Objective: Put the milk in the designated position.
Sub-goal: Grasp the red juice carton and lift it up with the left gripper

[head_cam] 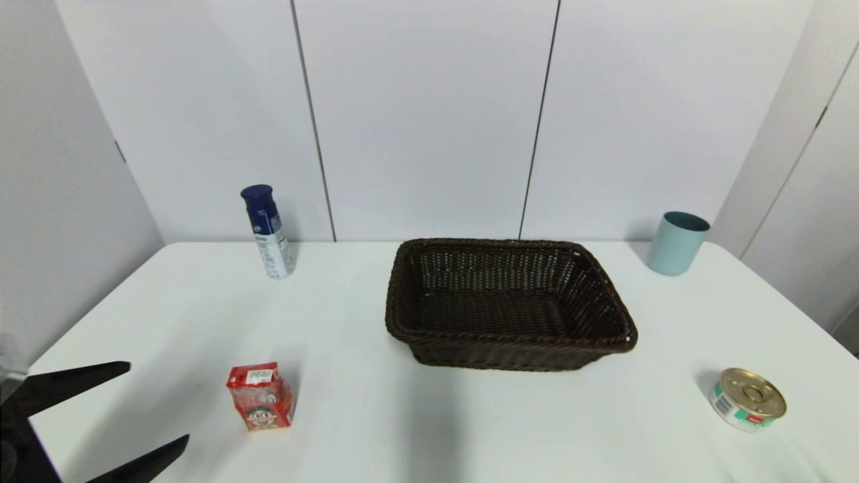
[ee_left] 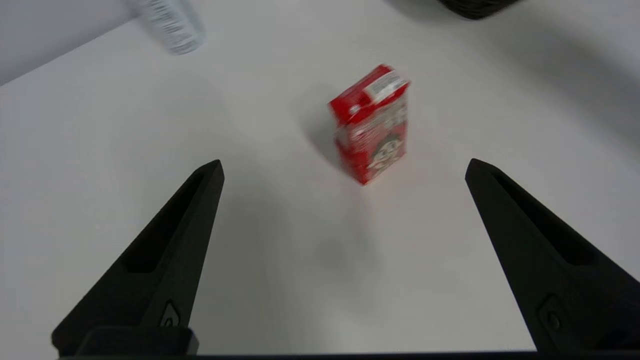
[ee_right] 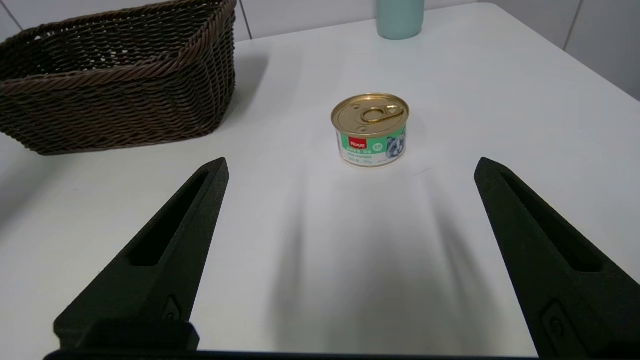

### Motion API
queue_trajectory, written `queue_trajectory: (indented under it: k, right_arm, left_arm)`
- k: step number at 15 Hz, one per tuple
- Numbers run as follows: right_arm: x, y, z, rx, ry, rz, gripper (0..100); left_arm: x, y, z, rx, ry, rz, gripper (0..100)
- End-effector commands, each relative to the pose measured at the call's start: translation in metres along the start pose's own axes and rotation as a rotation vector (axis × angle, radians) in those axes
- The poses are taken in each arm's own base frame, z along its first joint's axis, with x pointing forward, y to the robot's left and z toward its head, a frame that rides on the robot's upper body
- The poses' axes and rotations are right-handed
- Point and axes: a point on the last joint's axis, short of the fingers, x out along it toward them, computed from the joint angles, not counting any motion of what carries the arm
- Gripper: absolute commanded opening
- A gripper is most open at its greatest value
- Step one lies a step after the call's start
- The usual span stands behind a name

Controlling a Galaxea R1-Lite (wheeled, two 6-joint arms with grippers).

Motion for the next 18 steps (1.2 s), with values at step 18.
queue_trajectory:
  k: [18]
  right_arm:
    - [0.000,0.000,0.000,0.001,0.001,0.000,100]
  left_arm:
    - [0.111,0.074,0.006,0.196,0.245,-0.463,100]
